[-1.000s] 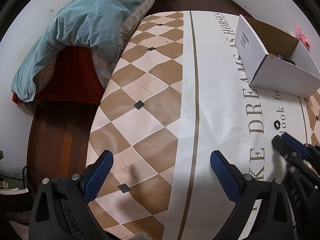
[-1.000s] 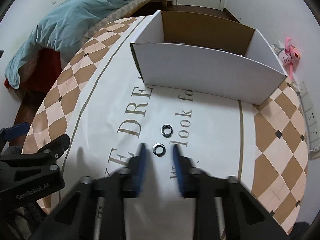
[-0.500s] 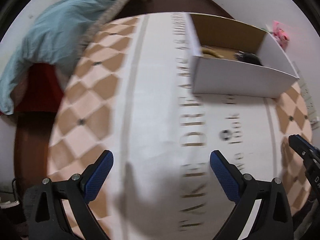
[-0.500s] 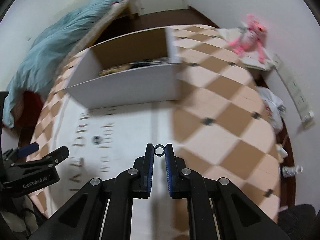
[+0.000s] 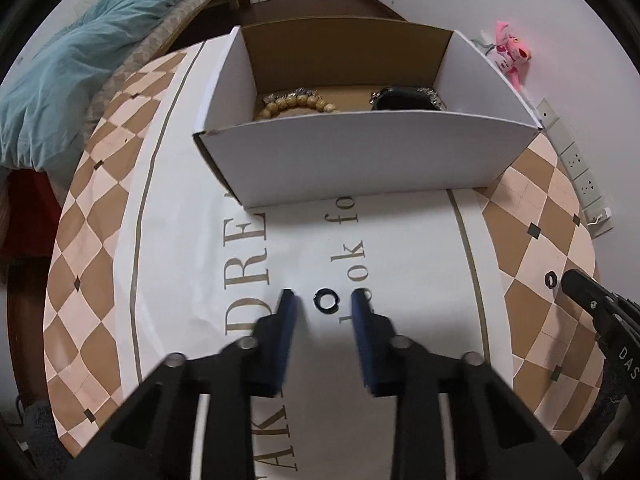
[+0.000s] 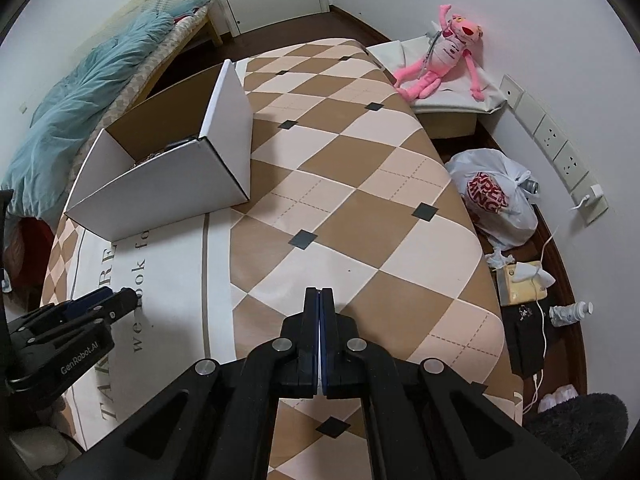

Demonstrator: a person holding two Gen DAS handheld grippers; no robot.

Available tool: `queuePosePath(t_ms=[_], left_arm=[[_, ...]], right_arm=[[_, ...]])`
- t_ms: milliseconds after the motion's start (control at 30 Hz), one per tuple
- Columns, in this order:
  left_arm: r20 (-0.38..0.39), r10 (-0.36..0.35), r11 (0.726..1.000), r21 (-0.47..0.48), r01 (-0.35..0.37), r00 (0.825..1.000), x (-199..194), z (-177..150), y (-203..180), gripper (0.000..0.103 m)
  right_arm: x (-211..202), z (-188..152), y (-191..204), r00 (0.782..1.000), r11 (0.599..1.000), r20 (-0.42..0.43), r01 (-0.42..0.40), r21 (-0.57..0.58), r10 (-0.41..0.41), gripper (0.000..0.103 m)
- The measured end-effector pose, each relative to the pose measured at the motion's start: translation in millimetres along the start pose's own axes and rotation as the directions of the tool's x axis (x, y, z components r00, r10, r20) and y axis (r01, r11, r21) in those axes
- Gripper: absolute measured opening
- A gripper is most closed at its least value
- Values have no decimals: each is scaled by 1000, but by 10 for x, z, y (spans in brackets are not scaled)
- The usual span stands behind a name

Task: Organize jewelry

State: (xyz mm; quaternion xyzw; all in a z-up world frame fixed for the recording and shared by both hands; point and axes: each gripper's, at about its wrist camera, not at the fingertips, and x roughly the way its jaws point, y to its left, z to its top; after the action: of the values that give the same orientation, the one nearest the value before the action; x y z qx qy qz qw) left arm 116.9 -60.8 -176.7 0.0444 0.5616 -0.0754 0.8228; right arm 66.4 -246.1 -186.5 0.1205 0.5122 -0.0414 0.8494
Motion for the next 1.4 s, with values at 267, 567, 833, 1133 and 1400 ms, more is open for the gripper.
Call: queuePosePath(t_ms=[267, 567, 833, 1133, 1400], left_arm=[[28, -13, 1000, 1, 13, 1000, -82, -46, -17, 10], [90, -61, 997, -30, 64, 994, -490, -58, 106, 10], [81, -53, 998, -37, 57, 995, -467, -62, 166, 10], [79, -58, 997, -48, 62, 995, -525, -99, 199, 10], [138, -127, 988, -66, 137, 982, -934, 341, 289, 10]], right_arm=[[-144, 32, -97, 998, 997, 33, -61, 53, 59, 0], [-214, 129, -204, 990, 985, 5, -144, 93, 144, 1], [142, 76, 24, 998, 999, -43, -41, -15, 41, 38], [88, -8, 283, 999, 992, 1, 40, -117, -41, 13], [-534, 553, 477, 979, 981, 64, -189, -51, 192, 13]])
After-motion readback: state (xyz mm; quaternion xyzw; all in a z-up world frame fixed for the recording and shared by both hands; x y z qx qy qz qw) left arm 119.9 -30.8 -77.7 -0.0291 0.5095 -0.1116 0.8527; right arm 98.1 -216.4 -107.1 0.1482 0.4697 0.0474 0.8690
